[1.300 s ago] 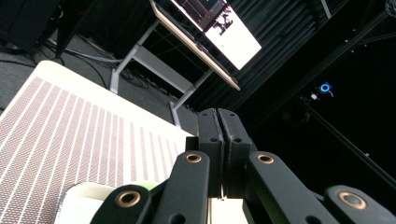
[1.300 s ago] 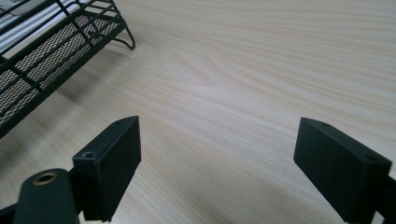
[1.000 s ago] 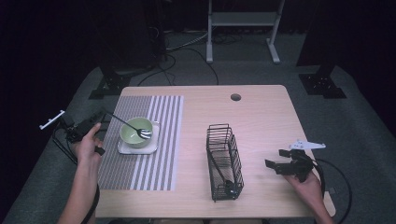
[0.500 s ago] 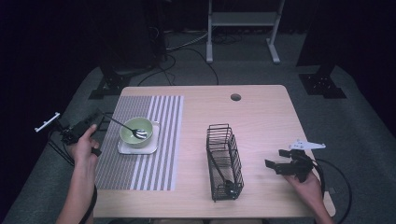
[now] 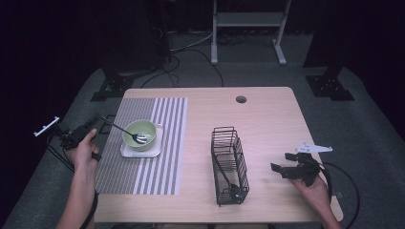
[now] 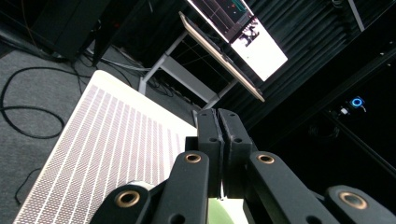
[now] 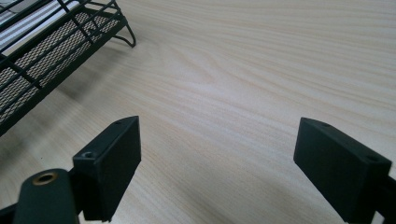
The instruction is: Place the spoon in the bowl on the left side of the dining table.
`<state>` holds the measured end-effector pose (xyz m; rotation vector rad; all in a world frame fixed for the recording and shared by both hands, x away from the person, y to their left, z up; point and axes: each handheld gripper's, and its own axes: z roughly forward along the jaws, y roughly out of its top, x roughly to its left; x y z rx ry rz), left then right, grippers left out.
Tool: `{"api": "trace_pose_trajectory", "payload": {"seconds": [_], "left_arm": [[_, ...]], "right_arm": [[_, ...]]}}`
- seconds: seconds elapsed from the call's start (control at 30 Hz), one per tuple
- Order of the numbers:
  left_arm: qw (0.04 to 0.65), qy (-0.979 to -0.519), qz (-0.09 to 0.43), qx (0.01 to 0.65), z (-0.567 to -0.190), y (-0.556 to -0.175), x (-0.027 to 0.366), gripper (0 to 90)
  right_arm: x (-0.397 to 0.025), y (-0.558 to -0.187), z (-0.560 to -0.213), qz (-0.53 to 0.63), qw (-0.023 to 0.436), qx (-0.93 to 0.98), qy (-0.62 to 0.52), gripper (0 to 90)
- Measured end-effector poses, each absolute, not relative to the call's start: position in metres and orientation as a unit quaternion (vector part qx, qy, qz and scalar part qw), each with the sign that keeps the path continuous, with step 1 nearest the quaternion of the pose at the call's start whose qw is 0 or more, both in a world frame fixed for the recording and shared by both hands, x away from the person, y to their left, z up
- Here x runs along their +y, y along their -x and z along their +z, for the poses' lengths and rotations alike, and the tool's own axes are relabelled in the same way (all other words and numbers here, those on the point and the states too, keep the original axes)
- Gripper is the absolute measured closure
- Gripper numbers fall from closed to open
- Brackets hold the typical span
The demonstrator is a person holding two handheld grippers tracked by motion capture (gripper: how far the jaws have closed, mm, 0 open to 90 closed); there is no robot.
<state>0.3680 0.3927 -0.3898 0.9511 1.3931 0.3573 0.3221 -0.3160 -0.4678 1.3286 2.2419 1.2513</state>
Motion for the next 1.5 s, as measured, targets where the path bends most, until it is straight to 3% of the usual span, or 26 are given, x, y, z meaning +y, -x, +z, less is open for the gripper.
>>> {"api": "trace_pose_trajectory", "payload": {"seconds": [1.5], "left_arm": [[0.63, -0.419, 0.155, 0.636, -0.416, -0.37, 0.395, 88.2]], "right_arm": [[-0.315, -0.321, -0.467, 0.429, 0.127, 0.771, -0.453, 13.9]]}}
